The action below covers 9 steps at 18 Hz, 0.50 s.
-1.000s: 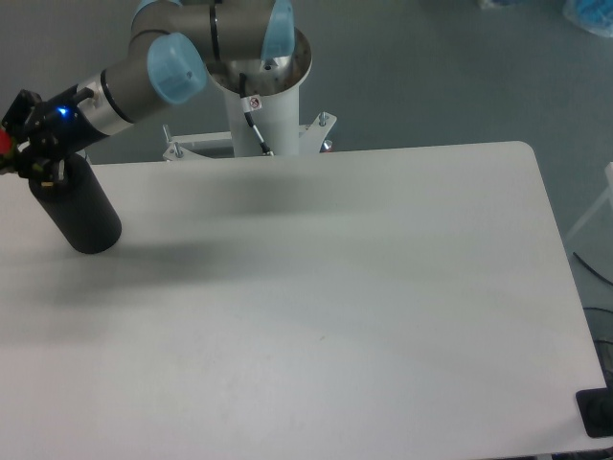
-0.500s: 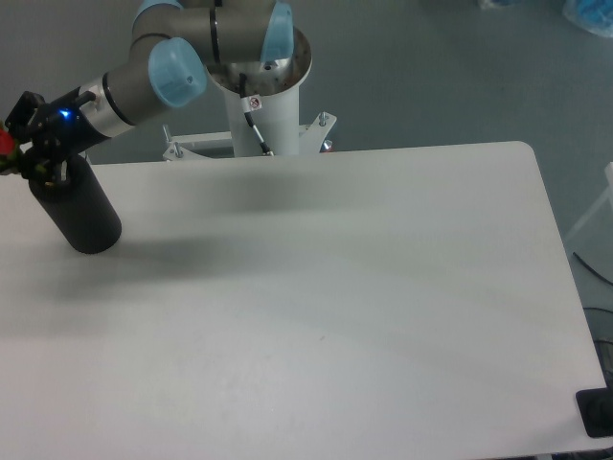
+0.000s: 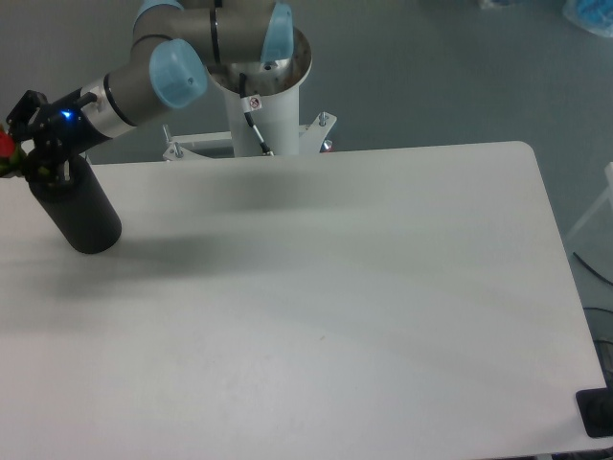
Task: Insert the flowers into the vase
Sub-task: 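Push the tulips deeper into the vase and settle them upright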
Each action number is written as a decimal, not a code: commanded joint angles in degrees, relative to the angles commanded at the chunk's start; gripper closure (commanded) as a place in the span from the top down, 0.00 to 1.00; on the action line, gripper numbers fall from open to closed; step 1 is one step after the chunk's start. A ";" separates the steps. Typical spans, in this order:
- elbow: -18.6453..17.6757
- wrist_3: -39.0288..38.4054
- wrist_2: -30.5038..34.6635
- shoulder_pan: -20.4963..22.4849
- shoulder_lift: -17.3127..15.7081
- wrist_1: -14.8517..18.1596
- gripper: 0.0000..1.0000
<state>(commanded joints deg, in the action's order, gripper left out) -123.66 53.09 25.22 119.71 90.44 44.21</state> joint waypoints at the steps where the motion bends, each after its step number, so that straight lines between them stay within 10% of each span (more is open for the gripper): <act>1: -0.26 0.00 0.00 0.00 0.09 0.00 0.58; 9: -0.18 0.18 0.09 0.79 -0.17 0.26 0.82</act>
<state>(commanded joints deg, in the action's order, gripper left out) -123.84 53.26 25.31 120.50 90.26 44.47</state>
